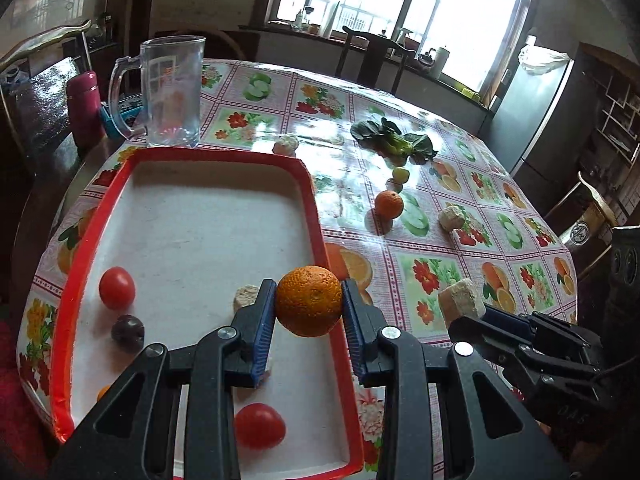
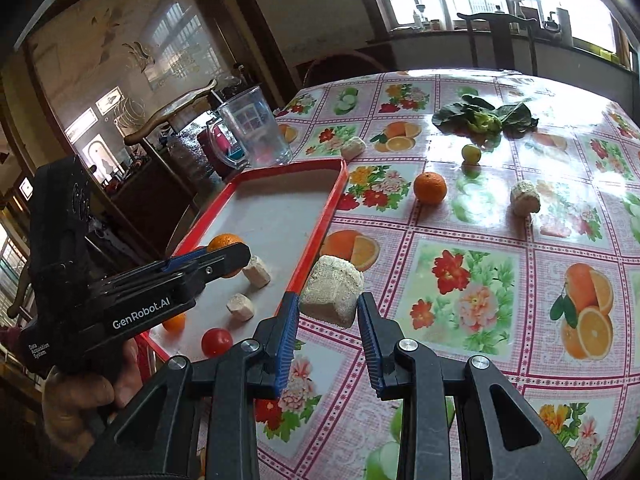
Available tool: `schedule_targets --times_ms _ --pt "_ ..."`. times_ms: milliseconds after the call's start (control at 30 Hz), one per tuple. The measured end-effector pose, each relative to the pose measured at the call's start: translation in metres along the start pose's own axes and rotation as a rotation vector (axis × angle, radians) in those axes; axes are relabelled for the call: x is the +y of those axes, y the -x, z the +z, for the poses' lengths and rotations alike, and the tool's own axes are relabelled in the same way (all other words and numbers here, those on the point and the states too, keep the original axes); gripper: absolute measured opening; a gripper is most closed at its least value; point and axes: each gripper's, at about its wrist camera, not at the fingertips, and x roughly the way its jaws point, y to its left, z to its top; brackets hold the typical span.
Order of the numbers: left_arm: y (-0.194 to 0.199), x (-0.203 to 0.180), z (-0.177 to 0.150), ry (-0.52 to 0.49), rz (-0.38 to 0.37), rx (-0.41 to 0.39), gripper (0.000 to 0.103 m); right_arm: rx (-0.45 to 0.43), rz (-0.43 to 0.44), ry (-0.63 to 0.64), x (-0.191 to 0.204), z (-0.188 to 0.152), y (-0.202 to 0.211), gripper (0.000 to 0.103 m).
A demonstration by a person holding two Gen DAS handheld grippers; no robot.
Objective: Organize fruits
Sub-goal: 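Carry the beige piece and orange into the tray and open both tools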
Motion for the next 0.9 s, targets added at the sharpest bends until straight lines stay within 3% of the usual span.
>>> schedule_targets --times_ms 900 --pt "0.006 0.059 -0.003 0.104 0.051 -0.006 0.030 0.054 0.043 0.069 0.039 0.008 -0.034 0.030"
